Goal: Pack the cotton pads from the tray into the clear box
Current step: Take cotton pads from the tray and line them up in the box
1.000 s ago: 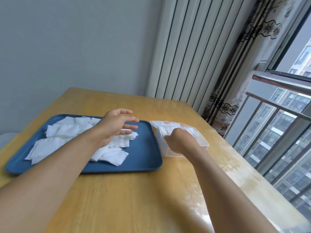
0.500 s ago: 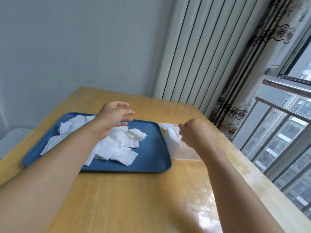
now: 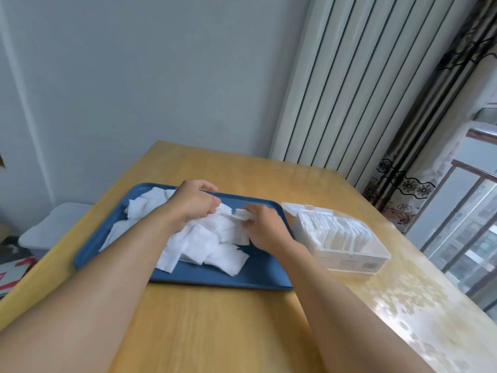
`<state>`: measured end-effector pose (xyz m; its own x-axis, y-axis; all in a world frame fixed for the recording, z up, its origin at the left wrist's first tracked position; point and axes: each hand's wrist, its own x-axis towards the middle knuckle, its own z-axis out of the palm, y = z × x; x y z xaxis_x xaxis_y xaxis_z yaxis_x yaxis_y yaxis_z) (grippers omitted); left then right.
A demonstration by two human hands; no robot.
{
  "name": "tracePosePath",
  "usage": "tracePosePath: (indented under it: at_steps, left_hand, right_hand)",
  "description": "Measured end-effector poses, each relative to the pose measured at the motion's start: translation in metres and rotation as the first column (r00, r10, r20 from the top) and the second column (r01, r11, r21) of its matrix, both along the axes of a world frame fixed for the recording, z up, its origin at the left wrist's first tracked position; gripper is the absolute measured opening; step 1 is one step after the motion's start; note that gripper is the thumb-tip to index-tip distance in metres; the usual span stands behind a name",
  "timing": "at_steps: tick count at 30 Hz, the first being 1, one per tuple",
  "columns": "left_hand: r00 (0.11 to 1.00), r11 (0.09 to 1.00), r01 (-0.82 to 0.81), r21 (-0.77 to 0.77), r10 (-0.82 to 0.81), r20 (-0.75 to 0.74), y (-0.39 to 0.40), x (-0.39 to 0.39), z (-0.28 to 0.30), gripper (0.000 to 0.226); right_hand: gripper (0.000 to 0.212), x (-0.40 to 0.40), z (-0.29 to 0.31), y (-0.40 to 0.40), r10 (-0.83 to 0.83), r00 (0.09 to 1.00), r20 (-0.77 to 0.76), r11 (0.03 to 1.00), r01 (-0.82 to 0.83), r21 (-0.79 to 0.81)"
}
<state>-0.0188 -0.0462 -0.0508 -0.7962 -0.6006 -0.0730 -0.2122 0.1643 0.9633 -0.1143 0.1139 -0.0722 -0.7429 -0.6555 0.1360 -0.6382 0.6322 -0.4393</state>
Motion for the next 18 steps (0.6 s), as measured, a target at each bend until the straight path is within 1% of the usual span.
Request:
tracePosePath:
  at_steps: [2,3,4,6,8,9,10,12,14,15,17,18]
  left_hand:
    - [1.0,1.0,-0.017,-0.009,0.017,-0.002,-0.001,-0.001,0.001,0.023]
    - [1.0,1.0,-0.023,-0.01,0.023,-0.011,0.001,-0.001,0.004,0.021]
    - [0.999,1.0,-0.024,-0.009,0.024,-0.029,0.003,0.0,0.007,0.02]
    - [0.997,1.0,0.014,-0.005,-0.015,-0.076,0.01,0.0,0.013,0.021]
    - [0.985,0.992,0.122,0.014,-0.12,-0.128,0.018,0.003,0.021,0.029]
    - [0.974,0.984,0.178,0.024,-0.173,-0.147,0.023,0.004,0.023,0.032]
    - [0.963,0.975,0.222,0.026,-0.215,-0.162,0.028,0.004,0.025,0.033]
    - [0.95,0.968,0.252,0.0,-0.247,-0.189,0.036,0.002,0.025,0.026]
    - [0.953,0.977,0.212,-0.011,-0.209,-0.218,0.043,-0.001,0.025,0.021]
    - [0.956,0.983,0.185,0.007,-0.178,-0.234,0.044,0.0,0.025,0.02]
    - [0.959,0.987,0.146,0.066,-0.125,-0.254,0.047,0.0,0.025,0.013]
    - [0.961,0.988,0.116,0.1,-0.086,-0.263,0.048,-0.001,0.026,0.009]
  right_hand:
    - [0.015,-0.003,0.002,0.004,-0.032,0.999,-0.04,0.997,0.029,-0.067]
    - [0.014,-0.002,0.007,0.008,-0.052,0.998,-0.022,0.991,0.049,-0.123]
    - [0.01,-0.001,0.012,0.012,-0.067,0.997,0.036,0.976,0.073,-0.206]
    - [0.005,0.005,0.021,0.022,-0.03,0.973,0.228,0.904,0.124,-0.409]
    - [0.014,0.013,0.027,0.033,0.081,0.909,0.409,0.803,0.183,-0.567]
    - [0.018,0.017,0.027,0.037,0.127,0.875,0.467,0.759,0.218,-0.613]
    - [0.021,0.02,0.027,0.04,0.155,0.85,0.504,0.725,0.249,-0.643]
    - [0.022,0.023,0.025,0.045,0.209,0.812,0.545,0.673,0.285,-0.682]
    - [0.022,0.023,0.022,0.049,0.267,0.775,0.572,0.63,0.308,-0.712]
    - [0.021,0.022,0.021,0.049,0.286,0.764,0.578,0.621,0.311,-0.719]
    - [0.016,0.021,0.019,0.052,0.287,0.762,0.581,0.609,0.323,-0.725]
    - [0.014,0.021,0.02,0.053,0.262,0.773,0.578,0.608,0.333,-0.721]
